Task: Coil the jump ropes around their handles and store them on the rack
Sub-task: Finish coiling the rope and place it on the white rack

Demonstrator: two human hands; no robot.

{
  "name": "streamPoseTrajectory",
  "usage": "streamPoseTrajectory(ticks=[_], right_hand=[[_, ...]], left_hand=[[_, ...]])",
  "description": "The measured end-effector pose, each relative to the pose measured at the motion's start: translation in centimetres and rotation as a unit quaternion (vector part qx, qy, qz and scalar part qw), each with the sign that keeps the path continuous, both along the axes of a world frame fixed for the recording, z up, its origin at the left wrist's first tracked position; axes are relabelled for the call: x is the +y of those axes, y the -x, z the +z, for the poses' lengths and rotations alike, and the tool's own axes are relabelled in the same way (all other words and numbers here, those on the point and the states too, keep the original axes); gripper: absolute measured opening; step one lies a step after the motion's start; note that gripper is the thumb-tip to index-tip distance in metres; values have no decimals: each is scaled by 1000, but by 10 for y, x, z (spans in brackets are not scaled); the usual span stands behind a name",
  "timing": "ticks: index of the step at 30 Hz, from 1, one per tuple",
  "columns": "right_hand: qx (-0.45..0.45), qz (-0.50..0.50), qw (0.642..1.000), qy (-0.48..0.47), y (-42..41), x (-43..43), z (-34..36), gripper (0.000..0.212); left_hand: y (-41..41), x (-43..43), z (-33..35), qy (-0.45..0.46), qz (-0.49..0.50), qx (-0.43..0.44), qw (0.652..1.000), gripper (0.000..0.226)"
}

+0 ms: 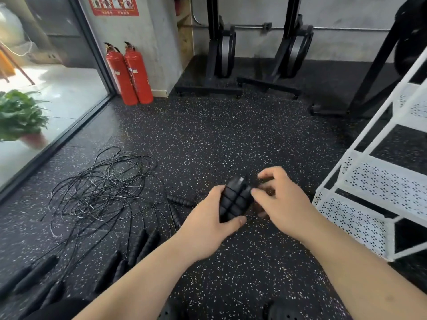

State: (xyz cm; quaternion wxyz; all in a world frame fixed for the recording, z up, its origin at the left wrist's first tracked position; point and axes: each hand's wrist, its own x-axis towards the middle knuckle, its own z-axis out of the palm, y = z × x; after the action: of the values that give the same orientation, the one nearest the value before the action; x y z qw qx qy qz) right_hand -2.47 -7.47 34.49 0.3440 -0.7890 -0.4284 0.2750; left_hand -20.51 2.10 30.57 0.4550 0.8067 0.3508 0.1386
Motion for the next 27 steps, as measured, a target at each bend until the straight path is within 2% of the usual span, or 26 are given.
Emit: streamPoseTrajectory(ticks=[2, 3, 5, 7, 10, 13, 16, 18, 22, 24, 27], right_hand=[[18, 9, 1000, 8, 4, 2, -1, 51], [5, 21, 1000, 13, 6, 2, -3, 50], [-13, 30, 999, 3, 8, 5, -7, 32], [12, 12, 1000, -11, 9, 8, -11, 14], [37, 1, 999, 0, 12, 11, -16, 9], [27, -18, 999, -6, 18, 13, -20, 9], [26, -35, 999, -30, 27, 16, -22, 9], [45, -42, 997, -39, 34, 18, -24, 11], [89, -12, 996, -17, 35, 20, -19, 17], [44, 33, 998, 18, 25, 18, -11, 23], [-146, 58, 986, 57, 4, 15, -10, 34]], left_hand=[[0, 1, -1, -13, -43, 19, 999, 64], [-1, 2, -1, -16, -62, 25, 998, 64], [-1, 4, -2, -21, -84, 33, 996, 63], [0, 9, -3, -22, -99, 38, 994, 60], [3, 15, -4, -31, -119, 61, 991, 58], [3, 14, -5, -155, -113, 109, 975, 61], [-2, 3, -9, -286, -46, 160, 944, 77], [-5, -5, -13, -324, 1, 178, 929, 81], [-2, 0, -12, -355, 4, 210, 911, 58], [2, 8, -7, -355, -1, 219, 909, 54], [8, 19, 0, -351, 7, 226, 909, 51]])
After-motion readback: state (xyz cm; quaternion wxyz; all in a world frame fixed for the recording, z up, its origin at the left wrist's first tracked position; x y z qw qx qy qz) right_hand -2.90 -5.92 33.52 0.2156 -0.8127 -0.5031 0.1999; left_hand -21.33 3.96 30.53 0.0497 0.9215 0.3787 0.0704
